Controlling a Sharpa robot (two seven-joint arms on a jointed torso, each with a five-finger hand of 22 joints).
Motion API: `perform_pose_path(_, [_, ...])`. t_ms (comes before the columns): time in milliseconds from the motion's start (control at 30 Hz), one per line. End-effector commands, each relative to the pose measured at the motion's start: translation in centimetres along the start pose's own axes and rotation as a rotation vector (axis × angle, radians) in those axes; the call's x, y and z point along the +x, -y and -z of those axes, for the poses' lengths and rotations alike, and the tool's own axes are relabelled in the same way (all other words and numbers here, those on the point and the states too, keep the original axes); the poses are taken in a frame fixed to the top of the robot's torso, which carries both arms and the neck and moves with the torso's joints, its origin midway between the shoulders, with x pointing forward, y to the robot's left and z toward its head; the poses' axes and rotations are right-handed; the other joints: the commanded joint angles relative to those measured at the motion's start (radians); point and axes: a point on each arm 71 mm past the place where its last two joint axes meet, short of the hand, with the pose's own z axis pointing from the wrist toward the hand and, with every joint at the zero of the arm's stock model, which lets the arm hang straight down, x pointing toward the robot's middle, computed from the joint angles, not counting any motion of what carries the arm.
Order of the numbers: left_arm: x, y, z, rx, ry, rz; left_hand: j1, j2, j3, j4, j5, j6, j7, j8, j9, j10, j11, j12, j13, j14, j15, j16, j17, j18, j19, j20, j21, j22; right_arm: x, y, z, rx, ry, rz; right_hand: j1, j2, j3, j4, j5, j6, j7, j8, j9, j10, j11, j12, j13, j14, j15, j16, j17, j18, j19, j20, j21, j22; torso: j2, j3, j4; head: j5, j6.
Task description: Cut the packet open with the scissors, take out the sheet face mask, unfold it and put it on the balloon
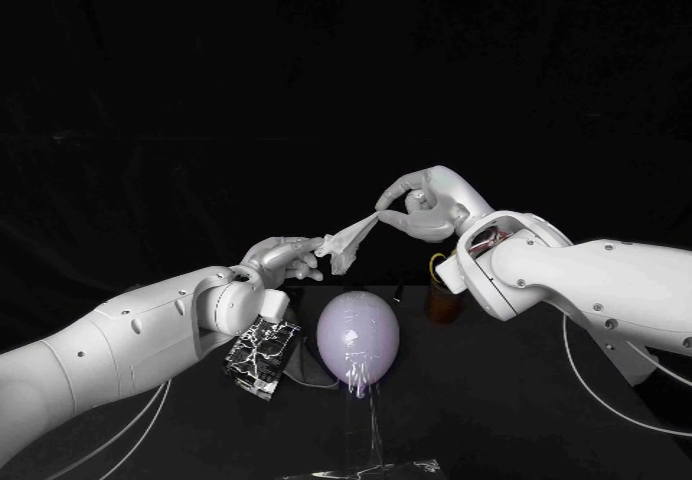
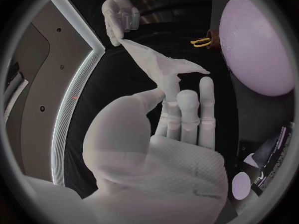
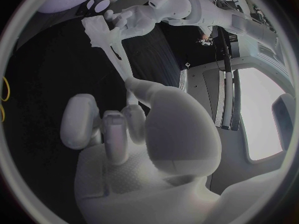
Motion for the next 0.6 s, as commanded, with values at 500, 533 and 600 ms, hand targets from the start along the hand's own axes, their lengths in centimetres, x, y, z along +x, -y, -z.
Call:
perform_pose_path(500, [3.4,-1.1,0.3,-0.158,-0.271,-0.074,-0.126,-0.026,-0.121,0.211,0.000,-0.003,0.015,-0.050,-0.020,-0.050,0.014,0.034,-0.026,-0.055,0.015,-0.039,-0.130,0.012,0.018,0.035,-0.101,-0.078,1.1,-1.6,-1.0,-0.047,-0.024,-0.020,-0.005,0.010,0.003,-0.004,0.002,0.008,-0.001,0.002,0.001,0.006,0.001,-0.005,0.086,0.106,-0.002,0.005,0.263,-0.004,0.002,-0.002,-0.007,0.168,0.000,-0.0008,-0.0005,-0.004,-0.007])
perform_pose_path(533, [3.4,-1.1,0.3,-0.160,-0.274,-0.075,-0.122,-0.027,-0.123,0.212,0.000,-0.003,0.015,-0.051,-0.020,-0.050,0.014,0.034,-0.026,-0.054,0.014,-0.038,-0.132,0.012,0.019,0.035,-0.102,-0.079,1.1,-1.6,-0.9,-0.044,-0.030,-0.020,-0.005,0.010,0.003,-0.004,0.002,0.008,-0.001,0.002,0.001,0.006,0.001,-0.005,0.086,0.106,-0.002,0.005,0.263,-0.004,0.002,-0.002,-0.007,0.168,0.000,-0.0011,-0.0010,-0.005,-0.008])
perform_pose_path(600, [3.4,-1.2,0.3,-0.165,-0.277,-0.077,-0.116,-0.028,-0.126,0.214,0.000,-0.002,0.014,-0.052,-0.020,-0.050,0.014,0.036,-0.027,-0.054,0.014,-0.037,-0.134,0.012,0.022,0.034,-0.104,-0.080,1.2,-1.6,-0.8,-0.038,-0.043,-0.021,-0.005,0.010,0.003,-0.004,0.002,0.008,0.000,0.002,0.001,0.006,0.001,-0.005,0.086,0.106,-0.002,0.005,0.263,-0.004,0.001,-0.002,-0.009,0.167,0.000,-0.0016,-0.0009,-0.006,-0.011])
